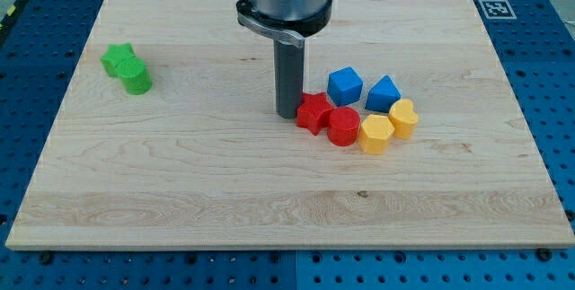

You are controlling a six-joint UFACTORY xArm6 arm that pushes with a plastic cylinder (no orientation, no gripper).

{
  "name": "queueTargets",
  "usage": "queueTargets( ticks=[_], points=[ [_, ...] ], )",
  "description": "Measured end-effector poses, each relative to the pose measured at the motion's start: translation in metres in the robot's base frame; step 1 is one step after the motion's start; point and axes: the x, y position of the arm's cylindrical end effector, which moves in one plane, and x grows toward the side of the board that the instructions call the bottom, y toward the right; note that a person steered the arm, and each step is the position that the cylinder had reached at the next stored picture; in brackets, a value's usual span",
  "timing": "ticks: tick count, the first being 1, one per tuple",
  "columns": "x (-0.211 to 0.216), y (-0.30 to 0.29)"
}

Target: Nudge the cube right a bit

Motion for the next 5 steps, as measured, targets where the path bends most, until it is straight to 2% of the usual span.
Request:
queueTargets(
  ticks=[5],
  points=[
    [-0.04, 0.02]
  ],
)
